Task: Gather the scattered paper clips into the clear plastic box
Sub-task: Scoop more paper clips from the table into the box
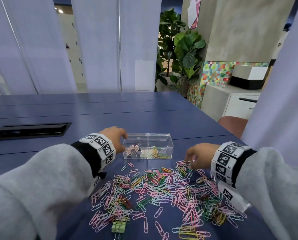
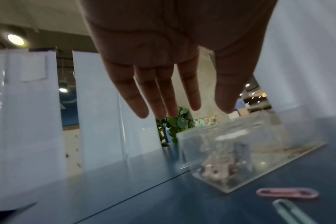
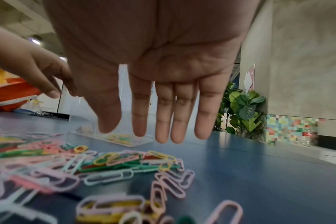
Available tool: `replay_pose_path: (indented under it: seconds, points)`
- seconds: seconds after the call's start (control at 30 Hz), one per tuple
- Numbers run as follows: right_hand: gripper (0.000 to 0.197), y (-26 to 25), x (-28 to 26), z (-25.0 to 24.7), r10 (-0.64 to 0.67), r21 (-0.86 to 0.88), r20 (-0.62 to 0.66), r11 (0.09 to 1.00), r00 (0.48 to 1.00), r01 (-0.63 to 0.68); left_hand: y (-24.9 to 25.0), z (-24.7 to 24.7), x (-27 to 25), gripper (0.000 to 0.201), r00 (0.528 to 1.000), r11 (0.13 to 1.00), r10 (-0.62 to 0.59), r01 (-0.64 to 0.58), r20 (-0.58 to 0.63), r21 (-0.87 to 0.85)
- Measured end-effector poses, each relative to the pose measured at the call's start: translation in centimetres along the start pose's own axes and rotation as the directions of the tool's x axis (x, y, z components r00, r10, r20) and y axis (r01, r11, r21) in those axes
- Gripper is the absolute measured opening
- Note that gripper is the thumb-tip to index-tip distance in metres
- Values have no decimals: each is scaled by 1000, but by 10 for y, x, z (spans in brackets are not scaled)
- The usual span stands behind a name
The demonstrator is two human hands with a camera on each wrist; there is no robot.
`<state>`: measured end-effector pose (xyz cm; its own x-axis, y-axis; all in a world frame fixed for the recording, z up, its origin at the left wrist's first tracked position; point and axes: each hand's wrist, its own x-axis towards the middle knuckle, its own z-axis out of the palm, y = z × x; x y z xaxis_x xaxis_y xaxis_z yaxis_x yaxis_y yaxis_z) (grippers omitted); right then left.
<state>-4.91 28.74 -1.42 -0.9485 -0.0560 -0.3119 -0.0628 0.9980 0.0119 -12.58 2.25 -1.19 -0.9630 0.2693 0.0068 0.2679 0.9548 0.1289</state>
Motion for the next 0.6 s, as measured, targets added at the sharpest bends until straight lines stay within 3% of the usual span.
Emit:
replay_pose_path:
  seconds: [0.13, 0.37, 0.6]
  points:
    - [41, -2, -3, 5, 55, -19, 47, 998, 997, -55, -1, 5, 4, 40, 999, 998, -5, 2, 53, 60]
    - [44, 1, -7, 13, 87, -9, 66, 996, 994, -87, 5, 18, 9, 17, 999, 1000, 1, 1, 52, -31]
    - [40, -2, -9, 15, 62, 34, 47, 997, 997, -64, 5, 16, -3, 15, 999, 997, 24, -21, 42, -75]
